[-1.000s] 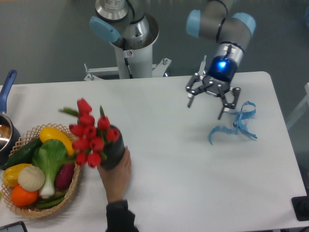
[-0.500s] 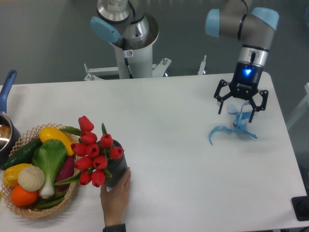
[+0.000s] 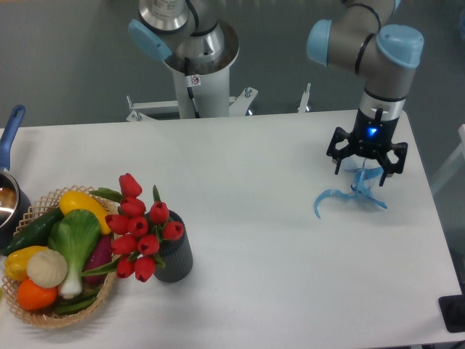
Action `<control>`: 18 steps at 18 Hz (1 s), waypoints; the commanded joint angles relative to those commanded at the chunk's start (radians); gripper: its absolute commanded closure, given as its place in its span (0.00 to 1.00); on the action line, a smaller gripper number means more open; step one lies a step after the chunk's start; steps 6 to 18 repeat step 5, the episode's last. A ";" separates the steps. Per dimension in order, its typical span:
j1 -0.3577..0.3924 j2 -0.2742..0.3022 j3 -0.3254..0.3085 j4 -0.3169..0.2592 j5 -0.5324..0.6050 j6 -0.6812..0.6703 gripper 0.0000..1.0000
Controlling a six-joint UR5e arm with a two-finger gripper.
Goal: Insert the flowers into the vase
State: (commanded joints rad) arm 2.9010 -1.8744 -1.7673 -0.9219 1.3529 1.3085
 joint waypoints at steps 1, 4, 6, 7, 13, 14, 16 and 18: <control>-0.012 -0.008 0.008 -0.003 0.014 0.000 0.00; -0.049 -0.023 0.019 0.001 0.064 -0.002 0.00; -0.052 -0.025 0.015 0.003 0.077 -0.006 0.00; -0.052 -0.025 0.015 0.003 0.077 -0.006 0.00; -0.052 -0.025 0.015 0.003 0.077 -0.006 0.00; -0.052 -0.025 0.015 0.003 0.077 -0.006 0.00; -0.052 -0.025 0.015 0.003 0.077 -0.006 0.00; -0.052 -0.025 0.015 0.003 0.077 -0.006 0.00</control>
